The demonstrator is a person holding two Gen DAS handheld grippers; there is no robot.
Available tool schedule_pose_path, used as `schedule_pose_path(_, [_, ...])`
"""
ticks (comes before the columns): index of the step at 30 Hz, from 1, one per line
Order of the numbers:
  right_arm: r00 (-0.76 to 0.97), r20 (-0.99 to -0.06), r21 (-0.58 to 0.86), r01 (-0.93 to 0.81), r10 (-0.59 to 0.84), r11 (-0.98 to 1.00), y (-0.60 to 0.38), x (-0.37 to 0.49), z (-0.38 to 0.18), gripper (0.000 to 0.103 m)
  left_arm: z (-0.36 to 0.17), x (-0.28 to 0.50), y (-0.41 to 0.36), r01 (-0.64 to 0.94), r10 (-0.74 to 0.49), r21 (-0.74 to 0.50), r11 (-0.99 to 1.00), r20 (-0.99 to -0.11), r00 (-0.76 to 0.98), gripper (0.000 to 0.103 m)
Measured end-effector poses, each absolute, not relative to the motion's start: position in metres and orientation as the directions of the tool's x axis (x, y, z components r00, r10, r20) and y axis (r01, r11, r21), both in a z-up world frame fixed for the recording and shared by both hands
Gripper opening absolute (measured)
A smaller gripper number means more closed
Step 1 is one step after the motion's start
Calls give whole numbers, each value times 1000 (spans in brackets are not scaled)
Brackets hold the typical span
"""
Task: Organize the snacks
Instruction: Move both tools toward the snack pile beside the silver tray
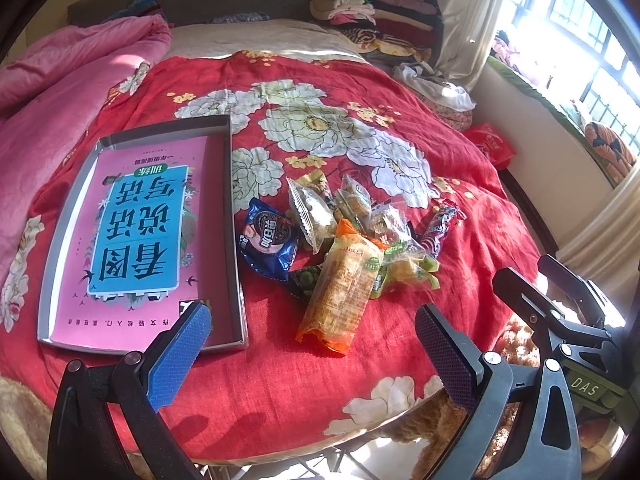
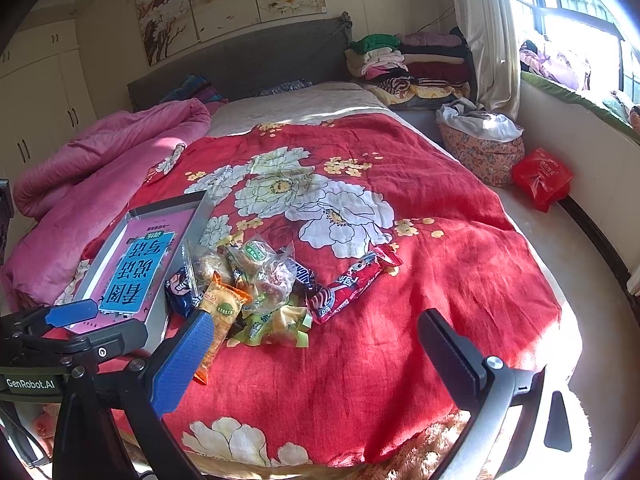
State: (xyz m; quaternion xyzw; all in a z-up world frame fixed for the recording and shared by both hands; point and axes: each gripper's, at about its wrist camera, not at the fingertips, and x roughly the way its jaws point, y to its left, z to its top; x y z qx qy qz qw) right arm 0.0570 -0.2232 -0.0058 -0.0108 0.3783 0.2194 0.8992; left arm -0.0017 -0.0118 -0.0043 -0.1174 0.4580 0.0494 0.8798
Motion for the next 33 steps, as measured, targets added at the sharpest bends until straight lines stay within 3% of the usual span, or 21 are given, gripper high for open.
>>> schedule_pose_path(20, [576, -700, 247, -359, 422, 900, -234, 78, -24, 103, -24, 9, -32, -112, -50, -129, 985, -845, 533, 102])
schedule_pose_path(33, [491, -770, 306, -278, 408, 911, -228, 126, -59, 103, -46, 33, -31, -142, -11, -90, 986, -876, 482, 102])
